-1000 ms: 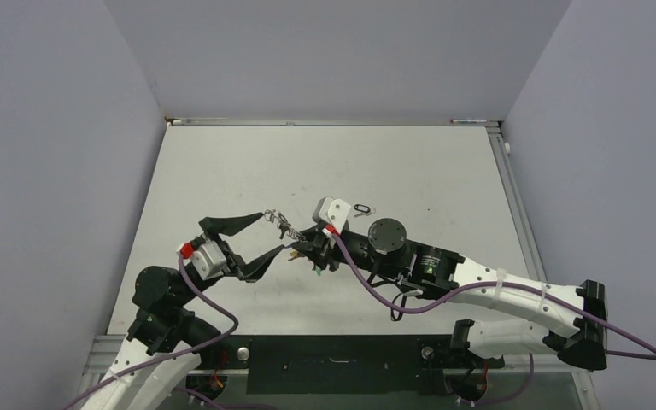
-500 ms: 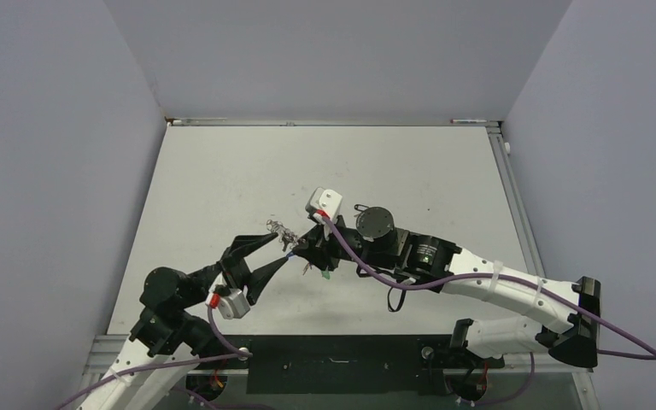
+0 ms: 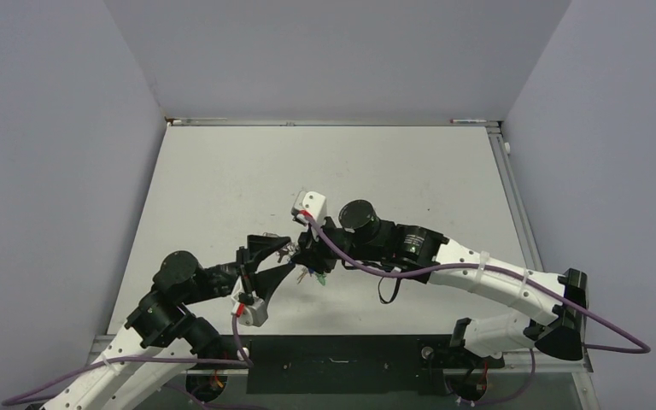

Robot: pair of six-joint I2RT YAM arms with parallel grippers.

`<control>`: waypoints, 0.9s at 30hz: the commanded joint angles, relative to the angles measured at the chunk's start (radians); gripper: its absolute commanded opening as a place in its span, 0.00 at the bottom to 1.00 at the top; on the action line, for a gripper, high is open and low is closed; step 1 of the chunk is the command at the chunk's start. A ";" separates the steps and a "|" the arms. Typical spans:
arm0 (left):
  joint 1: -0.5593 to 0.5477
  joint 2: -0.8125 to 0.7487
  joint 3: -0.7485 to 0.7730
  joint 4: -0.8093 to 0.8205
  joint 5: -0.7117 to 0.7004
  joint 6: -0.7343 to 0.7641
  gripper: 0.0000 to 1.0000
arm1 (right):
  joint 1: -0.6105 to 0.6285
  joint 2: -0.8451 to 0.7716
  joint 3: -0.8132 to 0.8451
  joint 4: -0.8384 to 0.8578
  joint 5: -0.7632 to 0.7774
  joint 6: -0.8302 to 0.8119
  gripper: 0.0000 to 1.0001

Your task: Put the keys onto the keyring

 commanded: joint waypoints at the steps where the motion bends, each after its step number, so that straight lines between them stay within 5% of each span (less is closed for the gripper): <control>1: -0.024 0.024 0.054 -0.061 -0.058 0.107 0.55 | 0.001 0.005 0.074 0.009 -0.078 -0.014 0.05; 18: -0.080 -0.006 0.084 -0.248 -0.344 0.361 0.42 | -0.095 0.029 0.117 -0.087 -0.172 -0.002 0.05; 24: -0.082 -0.055 0.060 -0.192 -0.266 0.295 0.42 | -0.143 0.066 0.166 -0.144 -0.116 0.063 0.05; 27: -0.082 -0.074 -0.007 -0.049 -0.190 0.203 0.31 | -0.162 0.112 0.201 -0.191 -0.164 0.103 0.05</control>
